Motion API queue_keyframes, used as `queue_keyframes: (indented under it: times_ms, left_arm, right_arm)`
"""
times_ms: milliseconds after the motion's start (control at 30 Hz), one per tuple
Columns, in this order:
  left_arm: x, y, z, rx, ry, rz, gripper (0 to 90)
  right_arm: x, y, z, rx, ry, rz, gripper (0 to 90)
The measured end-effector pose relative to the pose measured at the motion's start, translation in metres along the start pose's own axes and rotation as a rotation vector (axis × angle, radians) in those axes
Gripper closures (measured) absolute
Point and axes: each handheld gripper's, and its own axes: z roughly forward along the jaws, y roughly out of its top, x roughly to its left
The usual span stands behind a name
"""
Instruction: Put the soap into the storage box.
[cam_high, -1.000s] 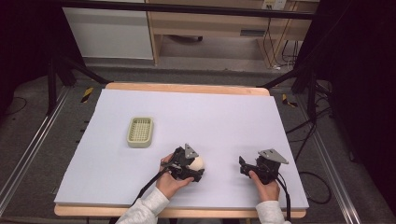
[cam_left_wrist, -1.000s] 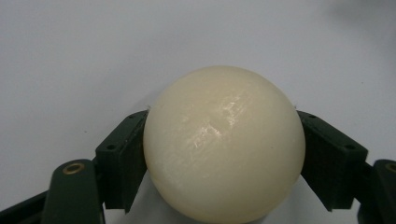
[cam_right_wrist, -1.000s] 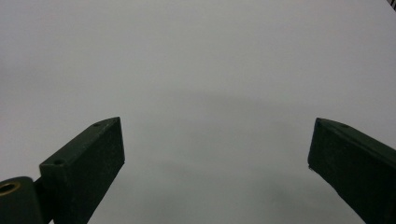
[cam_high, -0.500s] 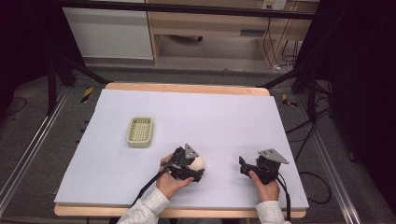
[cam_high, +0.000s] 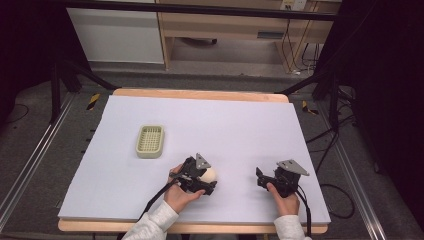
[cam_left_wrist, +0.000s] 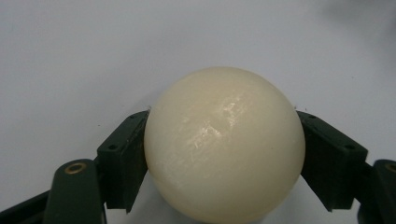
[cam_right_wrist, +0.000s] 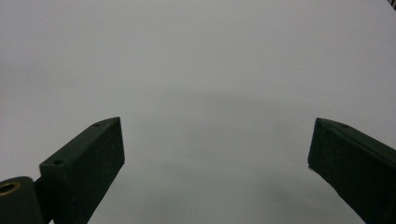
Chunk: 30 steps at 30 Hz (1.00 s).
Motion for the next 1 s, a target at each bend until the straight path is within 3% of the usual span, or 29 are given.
queue_keyframes:
  times_ms: [1000]
  left_arm:
    - [0.029, -0.008, -0.040, -0.019, 0.035, -0.029, 23.9]
  right_arm:
    - [0.000, 0.000, 0.000, -0.002, -0.002, -0.002, 4.2]
